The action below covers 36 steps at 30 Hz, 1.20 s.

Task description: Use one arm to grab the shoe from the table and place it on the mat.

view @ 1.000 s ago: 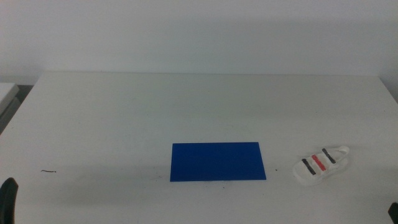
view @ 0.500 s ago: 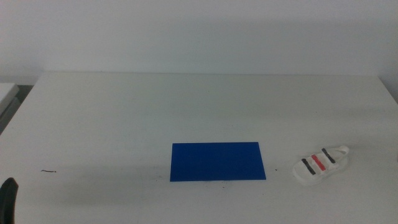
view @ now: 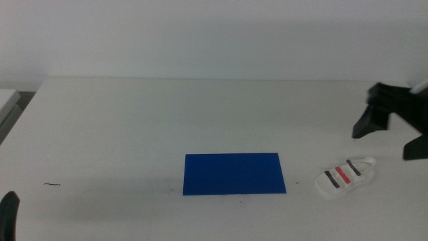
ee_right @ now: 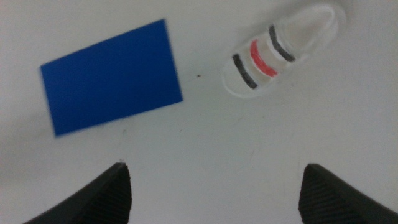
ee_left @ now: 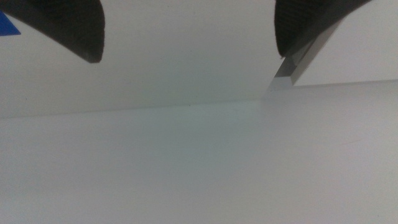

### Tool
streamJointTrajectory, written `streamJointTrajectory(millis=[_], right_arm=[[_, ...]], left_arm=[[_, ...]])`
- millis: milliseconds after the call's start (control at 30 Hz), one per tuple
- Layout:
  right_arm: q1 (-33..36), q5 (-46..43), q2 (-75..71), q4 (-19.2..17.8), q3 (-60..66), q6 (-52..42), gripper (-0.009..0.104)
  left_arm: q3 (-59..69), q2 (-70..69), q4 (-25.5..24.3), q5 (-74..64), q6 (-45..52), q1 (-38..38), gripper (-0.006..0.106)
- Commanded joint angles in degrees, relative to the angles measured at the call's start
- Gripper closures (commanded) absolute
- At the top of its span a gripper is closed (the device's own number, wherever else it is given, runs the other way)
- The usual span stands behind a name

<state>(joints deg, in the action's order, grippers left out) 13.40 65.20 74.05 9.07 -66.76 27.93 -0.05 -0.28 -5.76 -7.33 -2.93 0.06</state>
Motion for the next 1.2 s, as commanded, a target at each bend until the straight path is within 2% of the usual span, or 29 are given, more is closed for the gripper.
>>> streamJointTrajectory(millis=[0, 200, 433, 567, 800, 1167], right_arm=[[0.85, 0.30, 3.31, -3.30, -0.88, 7.60, 0.007], [1.08, 1.55, 11.25, -13.98, -0.88, 32.70, 0.007], [2.60, -0.71, 17.69, -18.21, -0.88, 48.24, 0.007], [3.10, -3.92, 20.22, -19.85, -0.88, 49.20, 0.007], [3.10, -13.93, 24.27, -20.29, -0.88, 50.29, 0.007], [3.10, -14.13, 31.63, -20.91, -0.88, 50.66, 0.007]], left_arm=[[0.05, 0.28, 0.23, 0.70, -0.17, 0.04, 0.007], [0.05, 0.28, 0.23, 0.70, -0.17, 0.04, 0.007], [0.05, 0.28, 0.23, 0.70, -0.17, 0.04, 0.007], [0.05, 0.28, 0.23, 0.70, -0.17, 0.04, 0.007], [0.05, 0.28, 0.23, 0.70, -0.17, 0.04, 0.007], [0.05, 0.28, 0.23, 0.70, -0.17, 0.04, 0.007]])
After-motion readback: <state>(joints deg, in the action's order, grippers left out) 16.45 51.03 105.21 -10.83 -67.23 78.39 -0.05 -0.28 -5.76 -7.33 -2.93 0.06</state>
